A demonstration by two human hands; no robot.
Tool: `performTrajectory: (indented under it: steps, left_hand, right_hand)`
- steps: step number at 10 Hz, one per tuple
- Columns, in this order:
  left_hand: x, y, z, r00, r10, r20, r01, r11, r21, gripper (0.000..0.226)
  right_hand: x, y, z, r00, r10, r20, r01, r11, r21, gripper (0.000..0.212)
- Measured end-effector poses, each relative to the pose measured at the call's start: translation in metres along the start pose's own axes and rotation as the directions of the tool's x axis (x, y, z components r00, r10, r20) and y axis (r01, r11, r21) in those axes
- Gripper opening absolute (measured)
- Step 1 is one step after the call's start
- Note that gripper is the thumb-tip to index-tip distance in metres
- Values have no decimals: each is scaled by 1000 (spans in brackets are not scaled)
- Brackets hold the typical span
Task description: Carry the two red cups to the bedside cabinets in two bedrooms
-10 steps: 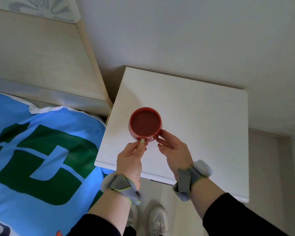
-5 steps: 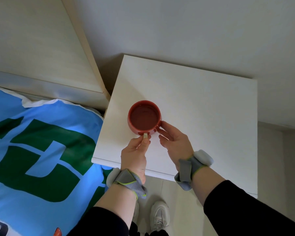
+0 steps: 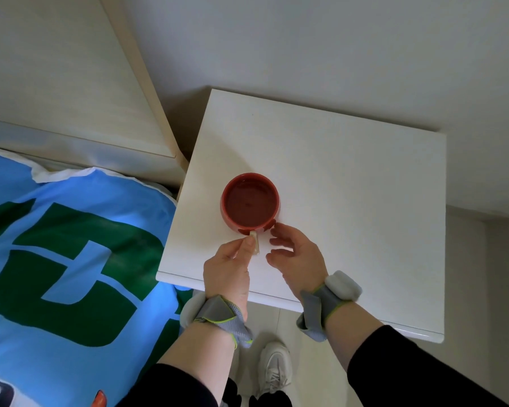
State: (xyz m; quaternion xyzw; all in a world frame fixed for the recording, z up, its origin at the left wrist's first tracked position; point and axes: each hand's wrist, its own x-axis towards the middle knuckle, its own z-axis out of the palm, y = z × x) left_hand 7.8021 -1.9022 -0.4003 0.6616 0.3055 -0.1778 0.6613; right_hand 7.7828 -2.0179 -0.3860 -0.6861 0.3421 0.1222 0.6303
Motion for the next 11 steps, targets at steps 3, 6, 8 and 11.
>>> performTrajectory:
  steps: [3, 6, 8, 11]
  left_hand:
    - [8, 10, -40, 999, -7, -41, 12, 992, 128, 19]
    - [3, 28, -49, 996, 94, -10, -85, 936, 340, 5]
    - [-6, 38, -46, 992, 127, 18, -125, 929, 349, 7]
    - [-33, 59, -48, 988, 150, 42, -155, 936, 317, 8]
  right_hand:
    - [-5, -3, 27, 997, -31, -74, 16, 980, -197, 57]
    - [4, -10, 10, 991, -13, -133, -20, 969, -245, 41]
    - [11, -20, -5, 990, -19, -137, -24, 953, -303, 45]
    - [-3, -36, -21, 994, -2, -105, -34, 937, -347, 34]
